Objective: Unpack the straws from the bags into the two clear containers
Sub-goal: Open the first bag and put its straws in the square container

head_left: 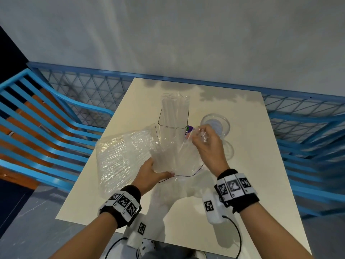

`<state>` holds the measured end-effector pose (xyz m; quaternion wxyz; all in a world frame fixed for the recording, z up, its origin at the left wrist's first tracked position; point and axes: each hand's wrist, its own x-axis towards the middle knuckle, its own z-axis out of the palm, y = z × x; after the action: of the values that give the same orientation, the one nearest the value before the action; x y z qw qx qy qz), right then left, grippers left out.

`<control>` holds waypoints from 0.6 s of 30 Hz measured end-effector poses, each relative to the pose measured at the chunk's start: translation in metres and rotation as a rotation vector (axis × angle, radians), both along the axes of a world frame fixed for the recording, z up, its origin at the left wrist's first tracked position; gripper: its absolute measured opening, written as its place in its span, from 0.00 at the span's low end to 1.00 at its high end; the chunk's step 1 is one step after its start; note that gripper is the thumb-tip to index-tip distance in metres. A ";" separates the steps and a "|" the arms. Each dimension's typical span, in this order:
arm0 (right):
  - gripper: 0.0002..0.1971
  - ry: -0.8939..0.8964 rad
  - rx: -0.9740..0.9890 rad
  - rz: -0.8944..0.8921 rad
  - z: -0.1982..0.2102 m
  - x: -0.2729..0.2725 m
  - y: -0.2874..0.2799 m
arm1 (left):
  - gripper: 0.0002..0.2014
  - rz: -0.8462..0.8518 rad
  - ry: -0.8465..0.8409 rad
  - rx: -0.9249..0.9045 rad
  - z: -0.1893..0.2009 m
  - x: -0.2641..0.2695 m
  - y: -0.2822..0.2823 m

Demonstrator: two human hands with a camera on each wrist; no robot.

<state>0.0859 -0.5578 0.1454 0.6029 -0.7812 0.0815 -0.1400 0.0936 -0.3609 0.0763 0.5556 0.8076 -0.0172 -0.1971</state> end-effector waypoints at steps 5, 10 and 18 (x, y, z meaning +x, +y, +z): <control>0.09 -0.048 0.094 -0.042 0.035 0.014 -0.019 | 0.30 0.021 0.005 -0.026 -0.003 0.001 0.005; 0.10 -0.045 0.031 -0.023 0.080 0.026 -0.036 | 0.31 0.019 0.021 -0.049 -0.005 0.001 0.007; 0.07 -0.374 0.042 -0.084 0.173 0.062 -0.050 | 0.28 0.018 0.021 -0.064 -0.002 -0.001 0.010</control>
<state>0.1483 -0.6075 0.3181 0.6174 -0.7248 0.0034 -0.3058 0.0931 -0.3512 0.0743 0.5831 0.7874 -0.0105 -0.1997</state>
